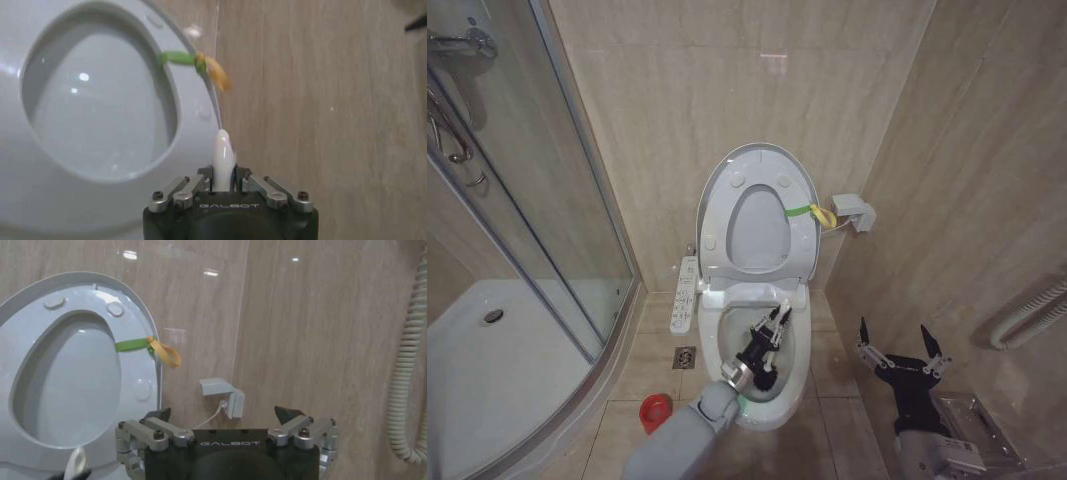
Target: Open the toilet lid, clean the toilet bowl with a toilet brush, close the toilet lid, and flush.
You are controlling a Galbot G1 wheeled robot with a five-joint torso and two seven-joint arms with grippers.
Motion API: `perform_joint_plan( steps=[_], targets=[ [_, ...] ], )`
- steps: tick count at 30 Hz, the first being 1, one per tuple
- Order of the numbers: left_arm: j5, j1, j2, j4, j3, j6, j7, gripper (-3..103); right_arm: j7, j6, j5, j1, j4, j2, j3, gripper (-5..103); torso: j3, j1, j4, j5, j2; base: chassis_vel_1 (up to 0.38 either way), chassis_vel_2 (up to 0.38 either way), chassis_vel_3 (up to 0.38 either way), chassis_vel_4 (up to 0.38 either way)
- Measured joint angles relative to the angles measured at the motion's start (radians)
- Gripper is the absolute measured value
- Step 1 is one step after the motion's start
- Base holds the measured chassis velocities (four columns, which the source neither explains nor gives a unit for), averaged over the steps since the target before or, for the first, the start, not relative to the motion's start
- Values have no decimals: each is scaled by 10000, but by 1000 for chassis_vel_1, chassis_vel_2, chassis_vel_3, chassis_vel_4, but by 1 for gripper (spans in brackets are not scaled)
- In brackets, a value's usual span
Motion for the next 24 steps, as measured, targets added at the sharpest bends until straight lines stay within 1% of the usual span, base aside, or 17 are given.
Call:
perform_joint_plan(
  steps=[4,7,9,11,12,14,15,17,20,23,24],
  targets=[
    [46,-48,-16,-507,53,3,-7,21,0,0,0,0,-1,0,0,100,-1,0,-1,0,0,0,0,0,0],
    [83,-11,-89,-622,171,3,7,21,0,0,0,0,-1,0,0,100,-1,0,-2,-1,1,0,0,0,0],
    [175,67,-218,-425,234,-17,56,21,0,0,0,0,-1,0,0,100,-1,0,-2,-1,0,0,0,0,0],
    [220,126,-369,55,241,-123,132,21,2,0,0,0,-1,0,0,100,0,0,-1,1,0,0,0,0,0],
    [220,126,-369,55,241,-123,132,21,2,0,0,0,-1,0,0,100,0,0,-1,1,0,0,0,0,0],
    [221,119,-519,741,146,-310,232,21,0,0,0,0,0,0,0,100,-1,-1,-2,-1,0,0,0,0,0],
    [221,119,-519,741,146,-310,232,21,0,0,0,0,0,0,0,100,-1,-1,-2,-1,0,0,0,0,0],
    [245,-8,-532,1261,-40,-442,278,21,-1,0,0,0,0,0,0,100,-1,0,-1,-1,0,0,0,0,0],
    [249,-123,-417,1350,-206,-446,276,21,0,0,0,0,-1,0,0,100,0,0,-1,0,0,0,0,0,0],
    [269,-159,-115,892,-348,-389,253,21,0,0,0,0,0,0,0,100,0,0,1,0,0,0,0,0,0],
    [269,-159,-115,892,-348,-389,253,21,0,0,0,0,0,0,0,100,0,0,1,0,0,0,0,0,0]
  ],
)
